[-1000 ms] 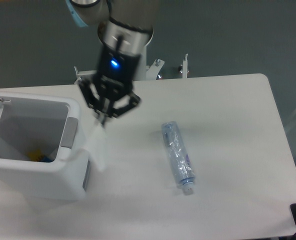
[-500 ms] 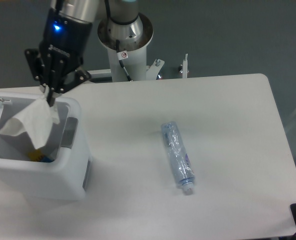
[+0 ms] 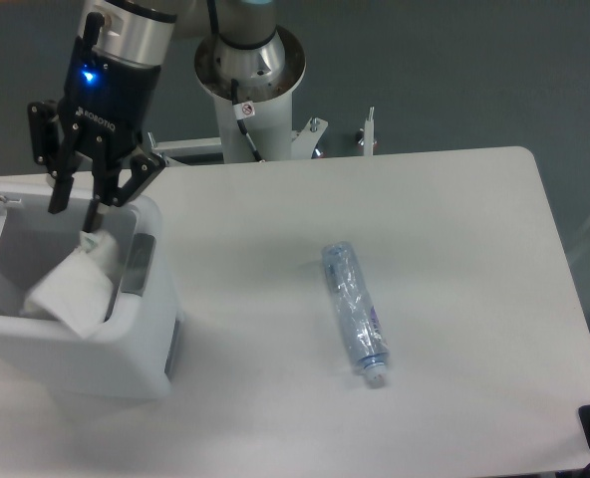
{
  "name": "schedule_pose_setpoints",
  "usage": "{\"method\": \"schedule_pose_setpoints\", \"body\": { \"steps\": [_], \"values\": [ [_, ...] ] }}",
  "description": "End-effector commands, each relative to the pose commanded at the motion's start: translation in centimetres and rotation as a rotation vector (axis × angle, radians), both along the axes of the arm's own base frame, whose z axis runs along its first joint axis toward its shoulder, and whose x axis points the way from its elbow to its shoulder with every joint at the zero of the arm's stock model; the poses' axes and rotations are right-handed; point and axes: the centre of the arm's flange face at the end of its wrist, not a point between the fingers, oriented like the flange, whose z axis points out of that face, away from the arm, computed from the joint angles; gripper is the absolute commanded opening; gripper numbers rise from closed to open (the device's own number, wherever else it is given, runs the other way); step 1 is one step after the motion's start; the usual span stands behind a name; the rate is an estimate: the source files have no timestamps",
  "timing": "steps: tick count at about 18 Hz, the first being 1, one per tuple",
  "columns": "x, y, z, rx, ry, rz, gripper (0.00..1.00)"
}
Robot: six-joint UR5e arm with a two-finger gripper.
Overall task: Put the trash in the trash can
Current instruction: 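Move the open gripper over the clear plastic bottle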
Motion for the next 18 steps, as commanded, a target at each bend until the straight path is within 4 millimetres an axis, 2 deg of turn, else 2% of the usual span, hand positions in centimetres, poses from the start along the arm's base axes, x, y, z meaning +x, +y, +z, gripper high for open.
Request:
{"method": "schedule_pose_setpoints", "body": {
  "steps": [2,3,4,6,7,9,10,12,14,17,18],
  "values": [
    [-0.3,0.3,-0.3,-0.005,-0.004,0.000,1.00],
    [-1.7,0.9,-1.7,-0.018,-0.011,0.013,1.00],
    [-3.8,1.2,-3.1,-0.042,-0.020,0.044,1.00],
    [-9.1,0.3,-5.0,-0.070,-0.041,0.130,1.00],
    [-10.9,-0.1,-5.5,-0.078,-0.047,0.157,1.00],
    [-15.4,-2.2,-6.2,-0.084,-0.060,0.236,1.00],
    [-16.4,-2.6,-6.6,-0.088,-0.064,0.254,1.00],
    [-18.8,-2.8,-8.8,-0.119,-0.084,0.283,1.00],
    [-20.1,-3.1,-10.1,-0.169,-0.056,0.315,1.00],
    [-22.4,-2.8,-14.3,-0.275,-0.029,0.347,1.00],
    [-23.7,-3.0,-15.7,-0.294,-0.036,0.359,1.00]
  ]
}}
